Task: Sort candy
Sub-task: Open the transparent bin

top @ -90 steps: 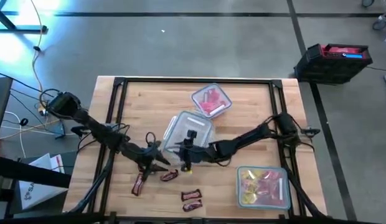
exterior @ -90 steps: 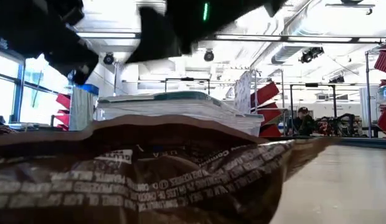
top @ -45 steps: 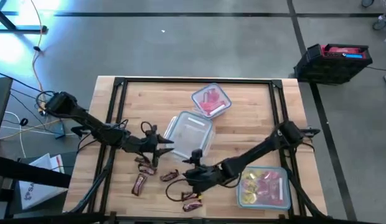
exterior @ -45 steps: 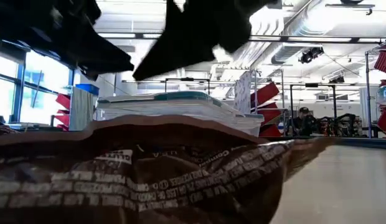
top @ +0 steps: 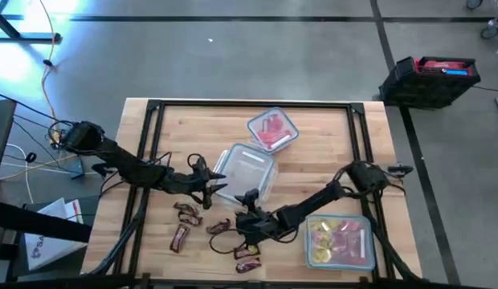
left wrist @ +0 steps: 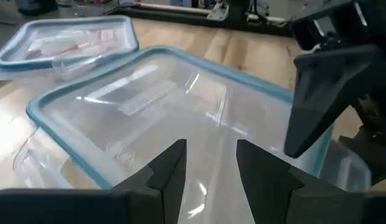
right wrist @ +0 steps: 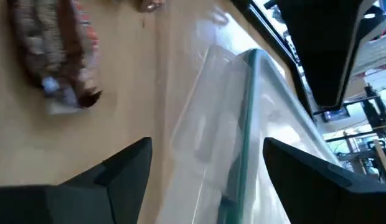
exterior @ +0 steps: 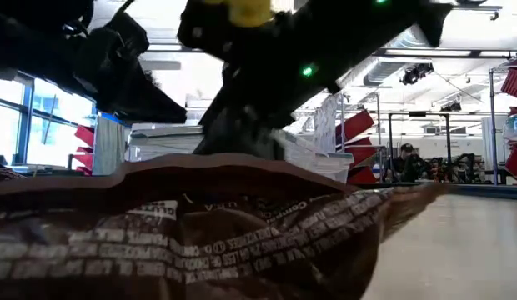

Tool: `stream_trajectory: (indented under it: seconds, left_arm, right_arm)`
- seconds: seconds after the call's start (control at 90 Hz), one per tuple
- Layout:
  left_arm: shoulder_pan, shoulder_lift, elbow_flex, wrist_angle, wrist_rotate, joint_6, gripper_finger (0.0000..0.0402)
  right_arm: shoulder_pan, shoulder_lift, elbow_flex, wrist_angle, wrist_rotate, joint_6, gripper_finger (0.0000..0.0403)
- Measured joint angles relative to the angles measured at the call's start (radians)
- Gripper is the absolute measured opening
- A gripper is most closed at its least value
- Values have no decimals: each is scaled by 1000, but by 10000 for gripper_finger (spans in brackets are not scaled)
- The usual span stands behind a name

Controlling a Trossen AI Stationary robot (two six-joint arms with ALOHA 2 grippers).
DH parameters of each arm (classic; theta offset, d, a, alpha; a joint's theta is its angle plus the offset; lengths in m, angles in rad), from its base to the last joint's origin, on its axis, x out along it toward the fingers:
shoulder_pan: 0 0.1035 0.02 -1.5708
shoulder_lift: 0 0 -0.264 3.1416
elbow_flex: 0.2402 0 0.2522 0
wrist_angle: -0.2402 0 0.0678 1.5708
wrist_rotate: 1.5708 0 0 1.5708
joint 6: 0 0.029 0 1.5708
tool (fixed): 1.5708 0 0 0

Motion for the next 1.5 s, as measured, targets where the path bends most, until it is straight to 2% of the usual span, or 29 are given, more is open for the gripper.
stream_trajectory:
  seconds: [0.167,0.278,0.378,0.5,0.656,0.756,0.922,1.078,1.289,1.5]
  left_arm:
    - [0,6,0,-2,3,-14,126]
    - [-1,6,0,-2,8,-14,126]
    - [-1,6,0,-1,19,-14,126]
    - [-4,-27,0,-2,73,-14,126]
    - [-46,-136,0,-2,123,-7,126]
    - [-99,-235,0,0,139,8,126]
    - [-229,-378,0,7,115,100,126]
    - [-347,-402,0,-9,18,225,126]
    - [-415,-396,0,-81,-138,243,126]
    - [-422,-395,0,-146,-150,189,126]
  right_arm:
    - [-28,6,0,23,-22,108,276]
    - [-34,6,0,30,11,164,255]
    - [-38,6,0,29,41,243,218]
    - [-39,6,0,48,37,312,154]
    - [-39,3,0,78,-6,348,80]
    - [-42,-1,8,86,-54,464,54]
    - [-71,-2,51,77,-201,662,45]
    - [-103,-2,92,67,-301,727,45]
    - [-127,-4,153,62,-270,671,40]
    - [-144,-5,211,48,-179,584,22]
